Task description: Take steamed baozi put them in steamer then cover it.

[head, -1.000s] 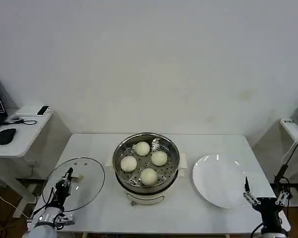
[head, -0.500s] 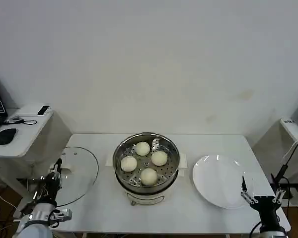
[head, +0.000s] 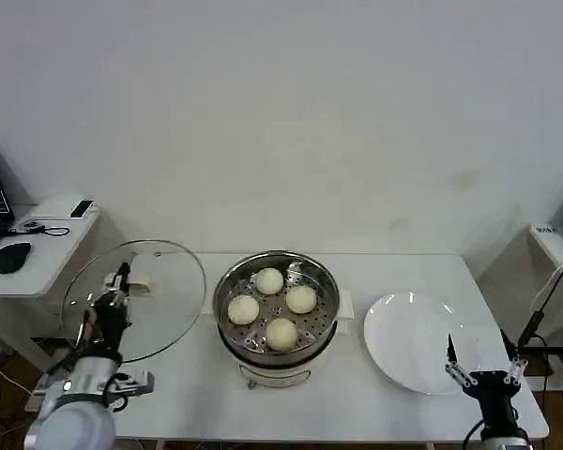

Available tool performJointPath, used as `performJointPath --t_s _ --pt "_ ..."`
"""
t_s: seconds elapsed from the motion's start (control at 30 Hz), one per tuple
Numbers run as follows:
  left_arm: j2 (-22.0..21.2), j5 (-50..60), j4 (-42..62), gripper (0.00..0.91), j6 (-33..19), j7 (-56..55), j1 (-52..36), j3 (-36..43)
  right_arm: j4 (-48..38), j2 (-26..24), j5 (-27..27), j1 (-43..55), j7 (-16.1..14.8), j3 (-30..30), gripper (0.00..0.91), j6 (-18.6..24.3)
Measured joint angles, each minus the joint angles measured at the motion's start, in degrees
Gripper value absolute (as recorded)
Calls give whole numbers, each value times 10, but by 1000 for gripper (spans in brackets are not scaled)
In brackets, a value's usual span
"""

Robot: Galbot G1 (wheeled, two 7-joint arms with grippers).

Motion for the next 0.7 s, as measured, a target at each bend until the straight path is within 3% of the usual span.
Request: performJointPath --t_s 0.37,0.7 --pt "-25 32 -9 0 44 37 -74 122 5 9 -19 10 5 -11 907 -12" --pt "-79 93 23 0 67 84 -129 214 -3 22 -42 17 9 -28 907 -15"
